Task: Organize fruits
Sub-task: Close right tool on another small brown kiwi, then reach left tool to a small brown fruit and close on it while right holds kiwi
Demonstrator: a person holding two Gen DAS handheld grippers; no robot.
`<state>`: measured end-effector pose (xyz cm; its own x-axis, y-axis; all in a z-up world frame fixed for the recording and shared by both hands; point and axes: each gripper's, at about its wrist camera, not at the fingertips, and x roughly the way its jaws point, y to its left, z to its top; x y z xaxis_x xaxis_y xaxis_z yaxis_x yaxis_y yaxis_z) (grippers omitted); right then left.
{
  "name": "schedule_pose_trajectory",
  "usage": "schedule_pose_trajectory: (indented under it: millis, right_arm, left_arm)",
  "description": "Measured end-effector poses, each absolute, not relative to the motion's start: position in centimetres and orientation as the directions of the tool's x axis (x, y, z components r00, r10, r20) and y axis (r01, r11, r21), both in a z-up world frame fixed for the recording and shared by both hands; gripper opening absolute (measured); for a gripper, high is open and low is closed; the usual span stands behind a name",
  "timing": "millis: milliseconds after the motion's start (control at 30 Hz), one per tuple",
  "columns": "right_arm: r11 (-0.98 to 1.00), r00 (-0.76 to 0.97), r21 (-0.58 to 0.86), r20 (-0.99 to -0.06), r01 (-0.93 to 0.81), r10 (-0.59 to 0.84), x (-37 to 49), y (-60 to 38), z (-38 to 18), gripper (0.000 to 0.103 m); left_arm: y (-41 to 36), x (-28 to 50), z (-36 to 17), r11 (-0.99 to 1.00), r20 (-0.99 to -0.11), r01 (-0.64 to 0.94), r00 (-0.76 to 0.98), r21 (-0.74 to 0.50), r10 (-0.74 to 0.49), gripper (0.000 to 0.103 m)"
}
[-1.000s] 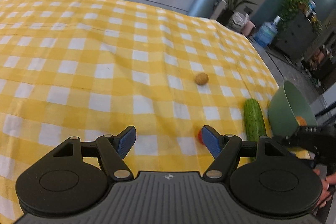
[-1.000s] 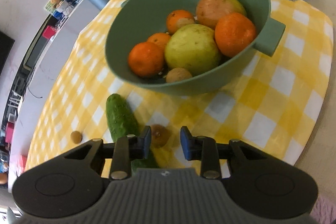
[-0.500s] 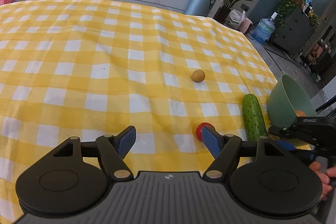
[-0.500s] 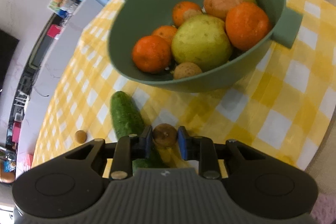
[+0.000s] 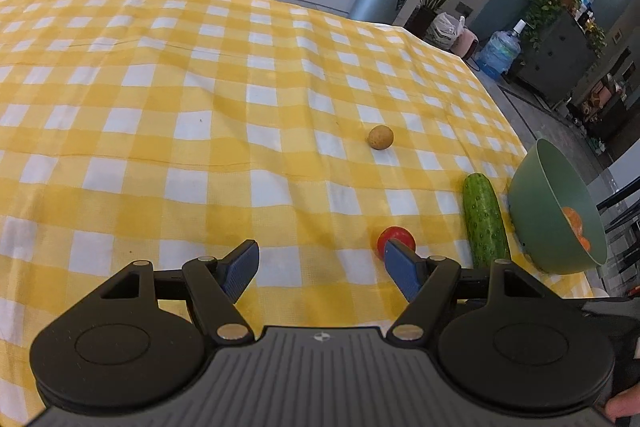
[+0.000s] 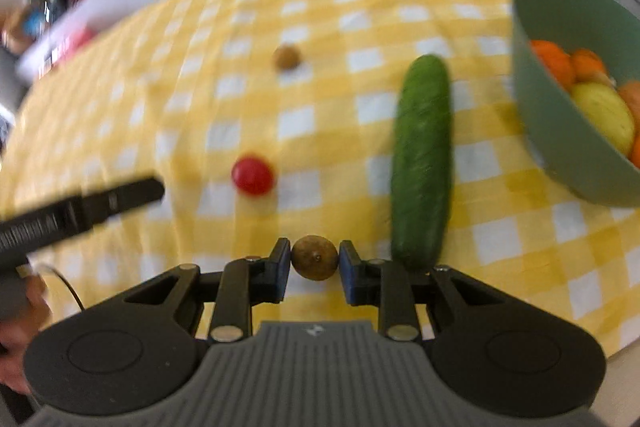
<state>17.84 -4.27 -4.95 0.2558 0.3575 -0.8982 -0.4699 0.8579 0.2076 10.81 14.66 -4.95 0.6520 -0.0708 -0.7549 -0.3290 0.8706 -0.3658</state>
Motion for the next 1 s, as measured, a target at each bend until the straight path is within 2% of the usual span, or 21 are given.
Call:
schedule_pose_trajectory:
  millis: [433, 600, 1000]
  right_arm:
    - [0.872, 0.298, 0.129, -0.907, -0.473, 0.296, 18.1, -1.9, -5.7, 0.021]
    - [0.851, 0.295, 0.084, -0.917, -0.518, 0.270, 17.3, -1.3, -5.7, 0.023]
    - [0.853, 0.266, 0.076, -0.932, -0.516, 0.245, 16.2, -2.0, -5.8, 0.028]
  left_arm:
    - [14.9, 10.8, -5.2, 0.863, -0.764, -0.342, 0.641, -0.371, -0.075, 0.084]
    - [14.6, 10.9, -5.3, 0.871, -0.770, -0.333, 0.634, -0.361, -0.077, 0.084]
    - [14.5, 10.8, -5.2, 0.870, -0.770, -0.328, 0.632, -0.368, -0.087, 0.084]
